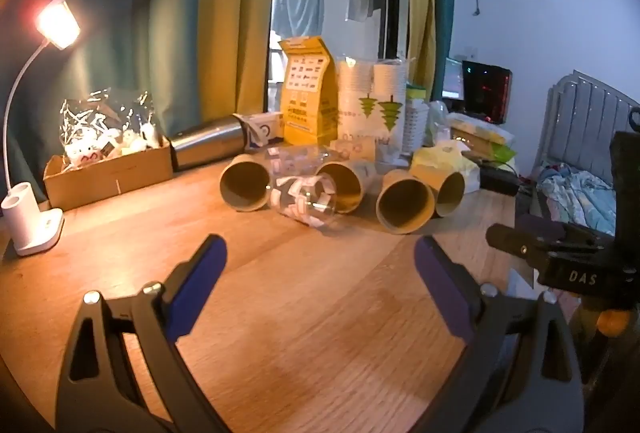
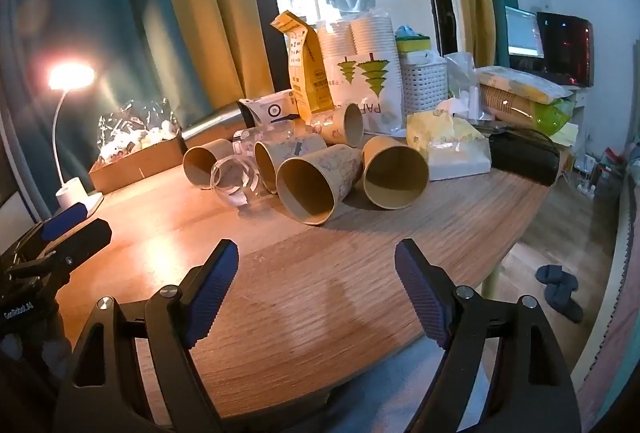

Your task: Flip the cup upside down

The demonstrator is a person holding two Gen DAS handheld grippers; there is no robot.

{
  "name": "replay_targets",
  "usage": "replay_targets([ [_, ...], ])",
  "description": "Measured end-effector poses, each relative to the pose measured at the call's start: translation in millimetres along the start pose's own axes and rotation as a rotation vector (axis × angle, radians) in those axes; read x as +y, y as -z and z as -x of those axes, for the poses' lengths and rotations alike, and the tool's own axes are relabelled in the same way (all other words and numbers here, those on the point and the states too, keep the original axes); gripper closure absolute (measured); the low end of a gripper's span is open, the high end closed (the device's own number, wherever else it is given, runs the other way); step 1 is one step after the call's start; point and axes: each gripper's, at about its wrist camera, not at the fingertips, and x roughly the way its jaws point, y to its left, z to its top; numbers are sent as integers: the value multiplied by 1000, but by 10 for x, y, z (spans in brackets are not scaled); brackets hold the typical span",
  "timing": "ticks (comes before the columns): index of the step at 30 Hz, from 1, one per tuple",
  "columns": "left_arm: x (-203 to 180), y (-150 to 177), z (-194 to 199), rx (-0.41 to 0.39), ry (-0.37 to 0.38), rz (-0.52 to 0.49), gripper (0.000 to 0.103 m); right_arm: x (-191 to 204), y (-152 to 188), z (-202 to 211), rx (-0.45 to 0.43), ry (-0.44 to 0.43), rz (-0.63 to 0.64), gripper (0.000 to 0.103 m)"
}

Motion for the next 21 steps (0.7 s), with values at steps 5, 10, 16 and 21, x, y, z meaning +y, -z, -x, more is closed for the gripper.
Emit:
replay_targets([
  [5,2,4,-10,0,0,-2,7,-9,25,-29,3,-4,-4,20],
  [10,0,10,-12,0,0,-2,7,-13,47,-46,10,-5,-4,20],
  [16,-9,20,-17,0,-1,-5,7,-9,57,-61,18,-7,-2,20],
  [21,-2,28,-25,2,1,-6,7,-12,65,-64,24,-7,-4,20],
])
